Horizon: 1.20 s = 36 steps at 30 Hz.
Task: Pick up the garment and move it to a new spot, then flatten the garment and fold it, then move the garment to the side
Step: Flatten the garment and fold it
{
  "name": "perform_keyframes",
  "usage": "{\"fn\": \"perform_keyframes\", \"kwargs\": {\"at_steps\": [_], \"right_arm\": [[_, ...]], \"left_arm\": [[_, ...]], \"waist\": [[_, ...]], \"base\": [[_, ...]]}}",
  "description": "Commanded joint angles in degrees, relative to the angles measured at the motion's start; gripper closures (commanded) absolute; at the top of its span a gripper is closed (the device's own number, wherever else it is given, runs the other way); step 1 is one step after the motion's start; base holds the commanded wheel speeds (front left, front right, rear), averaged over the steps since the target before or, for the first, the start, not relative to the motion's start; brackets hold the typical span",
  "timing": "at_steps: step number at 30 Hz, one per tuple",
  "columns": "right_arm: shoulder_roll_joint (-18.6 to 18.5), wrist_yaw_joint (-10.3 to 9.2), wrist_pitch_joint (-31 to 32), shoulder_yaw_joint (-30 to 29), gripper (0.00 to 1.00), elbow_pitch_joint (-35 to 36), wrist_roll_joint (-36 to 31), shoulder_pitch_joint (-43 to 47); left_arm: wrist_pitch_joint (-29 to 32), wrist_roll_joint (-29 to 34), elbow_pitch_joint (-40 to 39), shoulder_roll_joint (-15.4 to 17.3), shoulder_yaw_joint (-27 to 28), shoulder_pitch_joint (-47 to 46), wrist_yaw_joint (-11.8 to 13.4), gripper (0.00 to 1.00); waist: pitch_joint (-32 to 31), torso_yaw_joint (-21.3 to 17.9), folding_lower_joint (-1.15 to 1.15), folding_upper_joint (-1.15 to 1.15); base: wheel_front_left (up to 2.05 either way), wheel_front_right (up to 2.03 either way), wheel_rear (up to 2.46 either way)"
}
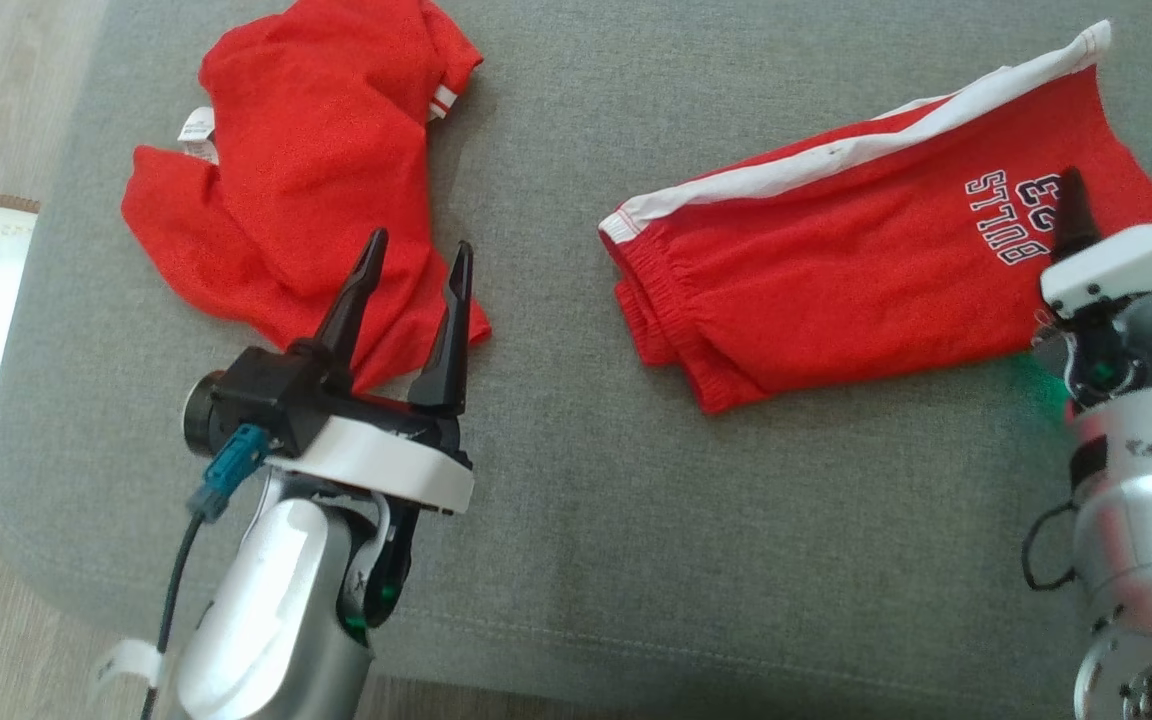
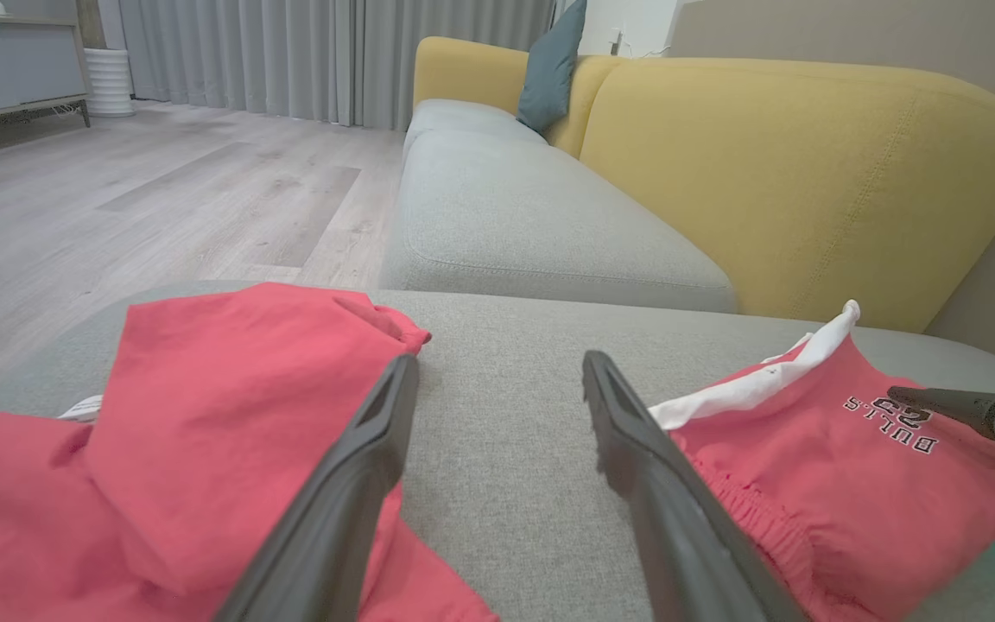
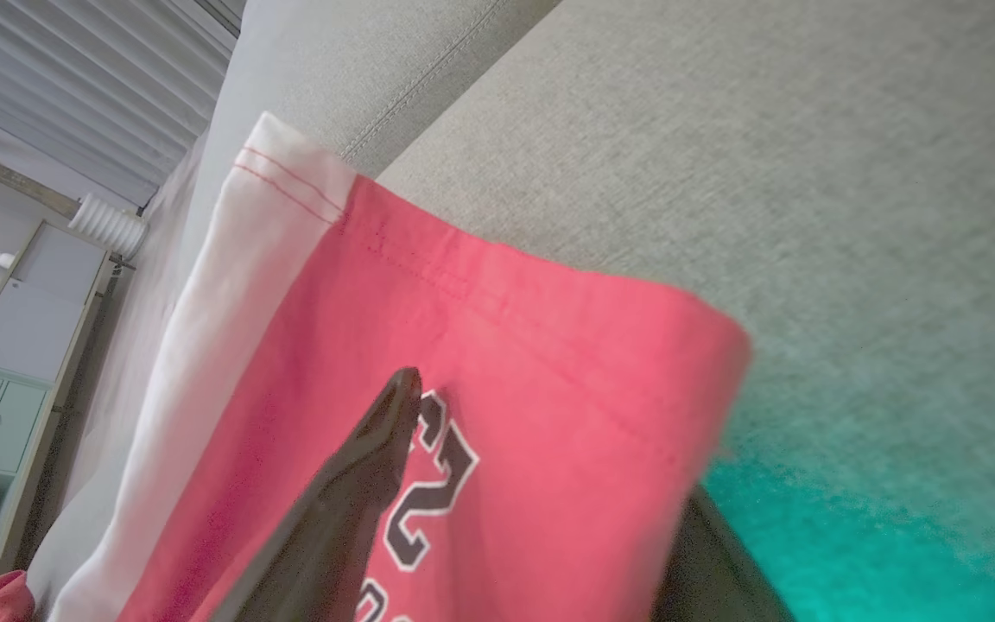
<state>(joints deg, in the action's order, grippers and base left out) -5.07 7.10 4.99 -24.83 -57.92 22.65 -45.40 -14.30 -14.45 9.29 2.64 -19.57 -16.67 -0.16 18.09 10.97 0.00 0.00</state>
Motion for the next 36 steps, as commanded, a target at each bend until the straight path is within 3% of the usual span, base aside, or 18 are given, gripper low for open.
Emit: {"fn": "perform_keyframes", "kwargs": {"at_steps": [1, 15, 20, 26, 30, 36], "right_arm": [[2.19, 0.39, 0.07, 1.21, 1.0, -1.72, -0.16, -0.36], [2.16, 0.39, -10.13, 2.5, 1.0, -1.62, 2.28, -0.01], [0.65, 0.39, -13.3, -1.63, 1.0, 0.76, 0.72, 2.99], [-1.1, 0.39, -16.91, -10.38, 1.0, 4.17, -5.64, 6.73], [0.02, 0.39, -16.43, -15.86, 1.0, 6.85, -9.91, 7.45], [1.78, 0.39, -13.68, -17.27, 1.0, 10.65, -13.58, 6.56]], "left_arm": [[-0.7, -0.25, -1.87, 0.24, 1.71, -1.79, 0.32, 0.0], [-0.7, 0.76, -1.0, 0.24, 2.42, -0.48, -0.05, 0.0], [-0.7, 1.06, -1.11, 0.24, 2.51, 0.21, 0.0, 0.0], [-0.7, 1.0, -1.18, 0.24, 2.52, 0.9, 0.11, 0.0], [-0.7, 0.88, -1.33, 0.24, 2.36, 1.15, 0.11, 0.0], [-0.7, 0.69, -1.34, 0.24, 2.15, 1.02, 0.03, 0.0]], "waist": [[-0.09, -0.06, 0.0, 0.0], [-3.41, -5.02, 0.0, 0.0], [-4.66, -7.05, 0.0, 0.0], [-5.74, -8.28, 0.0, 0.0], [-6.0, -8.43, 0.0, 0.0], [-6.19, -7.9, 0.0, 0.0]], "base": [[0.0, 0.0, 0.0], [0.0, 0.0, 0.0], [0.0, 0.0, 0.0], [0.0, 0.0, 0.0], [0.0, 0.0, 0.0], [0.0, 0.0, 0.0]]}}
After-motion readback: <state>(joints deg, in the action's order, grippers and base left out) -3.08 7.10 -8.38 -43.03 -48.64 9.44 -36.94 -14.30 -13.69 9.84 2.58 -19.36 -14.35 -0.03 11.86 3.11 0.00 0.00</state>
